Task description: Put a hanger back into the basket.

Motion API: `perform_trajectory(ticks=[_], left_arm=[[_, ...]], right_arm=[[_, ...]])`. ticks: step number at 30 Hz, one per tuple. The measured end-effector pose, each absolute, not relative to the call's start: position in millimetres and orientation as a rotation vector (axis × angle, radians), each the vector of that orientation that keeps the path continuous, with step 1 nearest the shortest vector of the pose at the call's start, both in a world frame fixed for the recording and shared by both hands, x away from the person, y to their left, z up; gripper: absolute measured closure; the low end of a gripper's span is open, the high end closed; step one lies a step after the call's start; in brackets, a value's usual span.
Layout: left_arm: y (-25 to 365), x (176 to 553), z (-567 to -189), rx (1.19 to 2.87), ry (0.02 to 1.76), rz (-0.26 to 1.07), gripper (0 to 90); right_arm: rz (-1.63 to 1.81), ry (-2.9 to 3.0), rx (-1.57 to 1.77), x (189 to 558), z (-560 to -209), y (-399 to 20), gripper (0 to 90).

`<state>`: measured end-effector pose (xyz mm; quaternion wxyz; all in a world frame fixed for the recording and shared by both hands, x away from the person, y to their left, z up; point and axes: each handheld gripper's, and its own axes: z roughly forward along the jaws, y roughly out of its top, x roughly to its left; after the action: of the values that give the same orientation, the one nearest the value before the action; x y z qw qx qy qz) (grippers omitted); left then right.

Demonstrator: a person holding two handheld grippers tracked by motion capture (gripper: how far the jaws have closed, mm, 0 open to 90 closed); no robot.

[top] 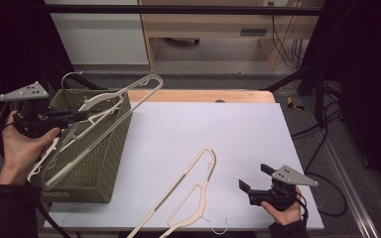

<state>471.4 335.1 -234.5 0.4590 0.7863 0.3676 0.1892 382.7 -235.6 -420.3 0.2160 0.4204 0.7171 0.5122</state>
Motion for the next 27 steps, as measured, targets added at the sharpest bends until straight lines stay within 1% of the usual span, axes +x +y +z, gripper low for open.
perform_trajectory(ticks=[5,10,22,27], left_arm=[[351.8,485.2,-239.3,1.942,0.933,0.464,85.6],[376.4,499.2,-247.8,1.946,0.964,0.477,85.6],[414.4,510.0,-268.9,1.935,1.008,0.514,85.6],[422.7,512.5,-277.2,1.942,1.038,0.518,85.6]], right_arm=[[1.418,1.983,1.168,382.9,-420.4,-236.2,5.5],[1.419,1.984,1.168,383.1,-420.5,-236.2,5.6],[1.420,1.985,1.170,383.5,-421.1,-236.8,5.7],[1.414,1.982,1.173,384.3,-422.1,-237.1,5.7]])
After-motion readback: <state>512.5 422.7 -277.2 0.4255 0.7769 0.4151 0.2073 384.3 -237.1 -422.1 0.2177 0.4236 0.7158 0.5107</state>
